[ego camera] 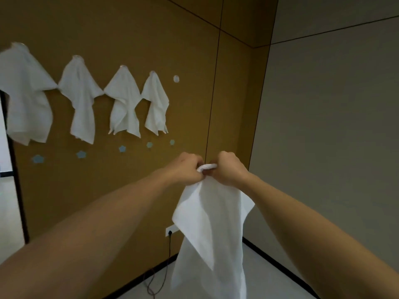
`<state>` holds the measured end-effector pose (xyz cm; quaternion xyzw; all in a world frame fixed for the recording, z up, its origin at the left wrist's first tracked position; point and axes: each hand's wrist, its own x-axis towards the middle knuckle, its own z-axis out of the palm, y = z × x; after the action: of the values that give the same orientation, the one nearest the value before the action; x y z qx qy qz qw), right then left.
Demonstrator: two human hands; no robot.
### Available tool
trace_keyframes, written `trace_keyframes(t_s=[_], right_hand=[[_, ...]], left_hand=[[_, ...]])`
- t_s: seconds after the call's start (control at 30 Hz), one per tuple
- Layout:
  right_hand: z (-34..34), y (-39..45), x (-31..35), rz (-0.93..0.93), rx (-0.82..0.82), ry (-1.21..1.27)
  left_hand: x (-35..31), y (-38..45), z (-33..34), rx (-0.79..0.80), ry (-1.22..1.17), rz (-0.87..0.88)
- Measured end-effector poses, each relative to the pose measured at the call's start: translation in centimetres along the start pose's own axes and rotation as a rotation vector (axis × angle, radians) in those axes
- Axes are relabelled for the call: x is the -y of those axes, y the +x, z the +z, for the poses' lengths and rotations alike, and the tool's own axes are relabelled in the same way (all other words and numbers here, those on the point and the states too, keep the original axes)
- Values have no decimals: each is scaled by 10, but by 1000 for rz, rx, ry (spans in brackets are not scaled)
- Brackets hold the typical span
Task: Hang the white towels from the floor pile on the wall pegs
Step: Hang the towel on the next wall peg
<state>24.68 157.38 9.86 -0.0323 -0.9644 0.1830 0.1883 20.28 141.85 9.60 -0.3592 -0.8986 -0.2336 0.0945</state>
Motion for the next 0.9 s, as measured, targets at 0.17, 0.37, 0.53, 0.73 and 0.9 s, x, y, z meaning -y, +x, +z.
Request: trace_keyframes(t_s=[0.17,0.37,0.53,0.73,0.9], right_hand=[[11,118,-30,1,-38,31],[34,241,-76,-38,-70,172],[57,344,-112,-157,-69,249],[71,479,-153,-250,57,458],[67,594,-177,-286,70,576]], left_hand=[[46,121,6,-55,-18,-1],[100,228,30,-232,-127,-33],[151,318,46,-395,-163,-96],[204,431,33,-515,-103,-147],[242,513,4,-609,-15,-218]])
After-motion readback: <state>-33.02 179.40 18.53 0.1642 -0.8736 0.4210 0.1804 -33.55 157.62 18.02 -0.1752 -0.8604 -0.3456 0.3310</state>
